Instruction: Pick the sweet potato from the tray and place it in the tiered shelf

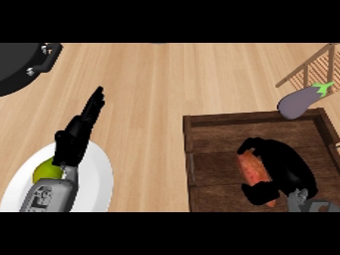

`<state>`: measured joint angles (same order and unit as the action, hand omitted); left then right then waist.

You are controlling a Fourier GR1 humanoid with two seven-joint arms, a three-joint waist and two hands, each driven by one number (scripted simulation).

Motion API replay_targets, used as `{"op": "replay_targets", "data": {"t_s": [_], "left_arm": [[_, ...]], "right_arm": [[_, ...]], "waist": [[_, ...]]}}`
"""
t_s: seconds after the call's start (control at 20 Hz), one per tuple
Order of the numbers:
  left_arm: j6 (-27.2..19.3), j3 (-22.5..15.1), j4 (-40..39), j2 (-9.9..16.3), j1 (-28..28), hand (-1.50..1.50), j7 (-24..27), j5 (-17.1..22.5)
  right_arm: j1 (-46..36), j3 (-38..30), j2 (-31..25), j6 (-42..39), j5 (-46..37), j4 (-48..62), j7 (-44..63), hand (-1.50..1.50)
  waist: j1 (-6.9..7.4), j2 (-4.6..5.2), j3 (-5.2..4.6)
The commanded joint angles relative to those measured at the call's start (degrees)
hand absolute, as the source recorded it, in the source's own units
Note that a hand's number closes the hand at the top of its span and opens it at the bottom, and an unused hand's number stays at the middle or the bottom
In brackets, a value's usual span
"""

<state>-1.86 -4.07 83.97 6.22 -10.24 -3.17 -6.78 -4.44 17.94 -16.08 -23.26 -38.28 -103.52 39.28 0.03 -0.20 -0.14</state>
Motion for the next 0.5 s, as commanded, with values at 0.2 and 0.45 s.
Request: {"op": "replay_targets", "data": {"t_s": [0.2, 0.45], "left_arm": [[1.42, 1.3, 0.09, -0.16, 2.71, 0.0, 2.82, -0.27], [2.02, 2.37, 1.18, 0.97, 3.72, 0.0, 1.83, 0.9]], "right_arm": [[4.12, 1.03, 3.17, -2.04, -3.93, -8.38, 2.46, 1.5], [12.35, -10.77, -12.81, -1.37, 7.62, -8.08, -28.69, 1.5]], "waist": [[-0.17, 0.12, 0.13], [-1.47, -0.04, 0.29]]}}
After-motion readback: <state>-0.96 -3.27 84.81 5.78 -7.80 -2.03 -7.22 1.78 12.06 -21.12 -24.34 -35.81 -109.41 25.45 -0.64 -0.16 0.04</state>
